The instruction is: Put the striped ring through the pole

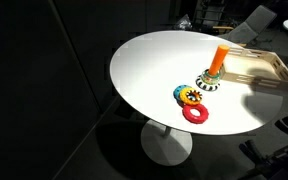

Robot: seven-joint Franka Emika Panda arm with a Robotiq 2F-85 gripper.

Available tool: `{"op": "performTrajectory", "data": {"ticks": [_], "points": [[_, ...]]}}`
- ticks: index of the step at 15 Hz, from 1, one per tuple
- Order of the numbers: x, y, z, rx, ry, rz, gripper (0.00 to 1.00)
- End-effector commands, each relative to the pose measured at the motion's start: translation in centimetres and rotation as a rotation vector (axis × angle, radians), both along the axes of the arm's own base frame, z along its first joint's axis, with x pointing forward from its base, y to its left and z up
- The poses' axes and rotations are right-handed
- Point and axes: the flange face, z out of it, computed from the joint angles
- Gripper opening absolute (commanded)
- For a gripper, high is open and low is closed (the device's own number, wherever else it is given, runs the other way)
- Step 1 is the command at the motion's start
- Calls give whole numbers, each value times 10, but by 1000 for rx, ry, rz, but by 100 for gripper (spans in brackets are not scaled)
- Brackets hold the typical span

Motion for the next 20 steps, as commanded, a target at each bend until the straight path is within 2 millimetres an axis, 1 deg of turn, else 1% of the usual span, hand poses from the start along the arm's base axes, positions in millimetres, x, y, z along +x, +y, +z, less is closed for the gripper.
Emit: {"op": "performTrajectory", "data": {"ticks": [1,4,6,10,15,18,20], "points": [[19,24,-31,-10,-18,76,100],[31,46,-55,-51,-38,137,100],[37,54,-65,-58,-42,156,100],[36,58,-71,-52,-16,139,100],[36,57,-71,-52,-15,138,100],[43,62,-76,-54,-43,142,100],[50,70,-83,-54,-62,152,100]]}}
